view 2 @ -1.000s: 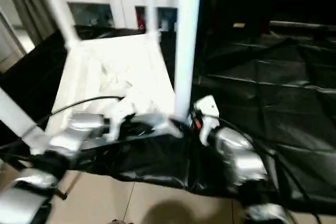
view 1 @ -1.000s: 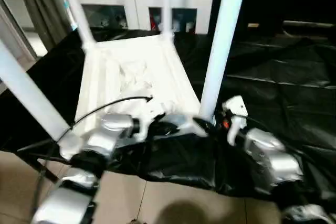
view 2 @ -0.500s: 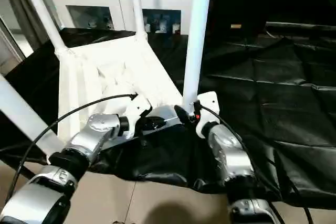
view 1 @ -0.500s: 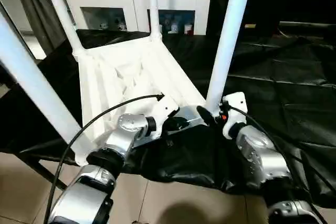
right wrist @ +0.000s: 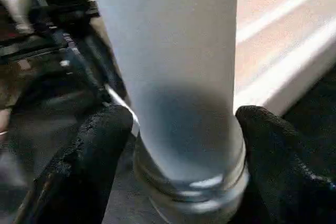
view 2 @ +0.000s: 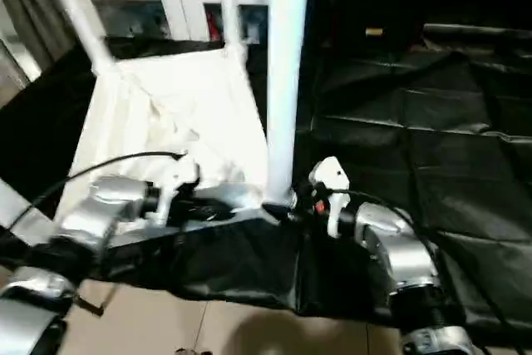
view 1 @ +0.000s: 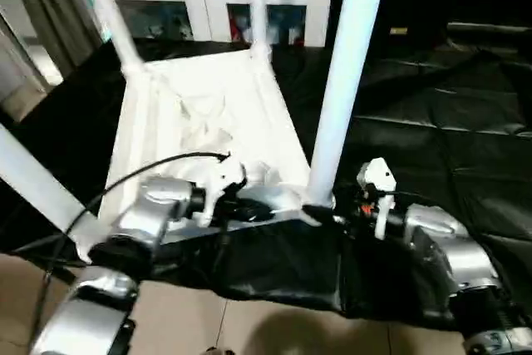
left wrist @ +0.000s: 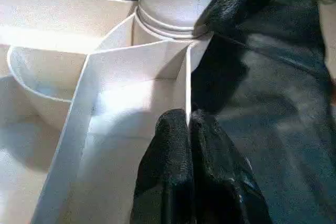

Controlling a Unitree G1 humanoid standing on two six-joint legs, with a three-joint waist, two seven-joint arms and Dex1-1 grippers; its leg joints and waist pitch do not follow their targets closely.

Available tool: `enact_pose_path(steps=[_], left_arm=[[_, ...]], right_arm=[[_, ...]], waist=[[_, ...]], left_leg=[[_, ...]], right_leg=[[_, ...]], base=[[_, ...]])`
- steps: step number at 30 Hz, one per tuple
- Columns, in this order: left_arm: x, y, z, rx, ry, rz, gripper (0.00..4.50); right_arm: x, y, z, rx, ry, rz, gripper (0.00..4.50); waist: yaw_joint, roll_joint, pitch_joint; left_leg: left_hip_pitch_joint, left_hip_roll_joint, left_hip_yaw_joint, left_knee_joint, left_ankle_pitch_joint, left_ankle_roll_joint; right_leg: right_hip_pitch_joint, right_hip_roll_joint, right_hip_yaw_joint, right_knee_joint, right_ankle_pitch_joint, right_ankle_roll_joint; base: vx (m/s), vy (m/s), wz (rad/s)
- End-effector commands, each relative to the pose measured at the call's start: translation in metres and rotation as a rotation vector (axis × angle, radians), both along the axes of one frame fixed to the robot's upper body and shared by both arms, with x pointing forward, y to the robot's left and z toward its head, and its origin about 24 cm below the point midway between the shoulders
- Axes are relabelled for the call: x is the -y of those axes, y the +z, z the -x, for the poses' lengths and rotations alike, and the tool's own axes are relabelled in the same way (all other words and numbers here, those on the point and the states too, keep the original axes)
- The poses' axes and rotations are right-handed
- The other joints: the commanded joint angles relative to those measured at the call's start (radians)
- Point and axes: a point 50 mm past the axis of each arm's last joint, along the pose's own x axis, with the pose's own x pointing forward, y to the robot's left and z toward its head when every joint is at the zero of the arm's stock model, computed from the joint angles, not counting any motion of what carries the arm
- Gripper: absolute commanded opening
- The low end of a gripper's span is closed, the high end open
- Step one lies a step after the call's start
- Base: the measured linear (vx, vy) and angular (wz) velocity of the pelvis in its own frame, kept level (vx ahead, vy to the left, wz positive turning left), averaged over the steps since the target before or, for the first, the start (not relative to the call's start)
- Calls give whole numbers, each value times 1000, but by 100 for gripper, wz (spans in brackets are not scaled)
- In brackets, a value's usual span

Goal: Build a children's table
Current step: Rotate leg to tighten

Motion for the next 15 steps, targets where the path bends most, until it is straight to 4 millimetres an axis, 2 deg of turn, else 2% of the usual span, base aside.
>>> enact_pose_path(steps=[1,2,5,8,11,15], left_arm=[[7,3,5,-9,-71,30,0],[6,4,5,-14,-76,30,0],[5,4,6,-16,-78,31,0],[5,4,6,-21,-82,34,0],[5,4,7,-23,-80,38,0],[8,3,7,-14,-68,37,0]], right_arm=[[-7,-4,7,-34,71,-8,357],[-6,-3,7,-32,78,-7,357],[-5,-2,7,-32,83,-8,344],[-4,-2,7,-37,89,-14,316],[-5,-3,7,-48,86,-24,289],[-6,-9,10,-77,52,-27,268]], waist=[[4,-18,-75],[9,-18,-71],[12,-17,-65],[8,-19,-56],[6,-20,-56],[6,-20,-56]], left_leg=[[26,33,-9,-35,-24,181],[31,37,-9,-39,-83,159],[34,42,-11,-48,-154,115],[37,43,-12,-61,-245,56],[40,43,-12,-64,-262,37],[35,40,-12,-62,-234,43]], right_leg=[[45,-34,16,-23,175,-310],[42,-36,17,-29,82,-303],[42,-37,18,-37,-38,-284],[40,-38,23,-49,-162,-256],[39,-38,25,-52,-182,-244],[40,-39,25,-50,-153,-238]], base=[[0,0,0],[0,0,0],[0,0,0],[0,0,0],[0,0,0],[0,0,0]])
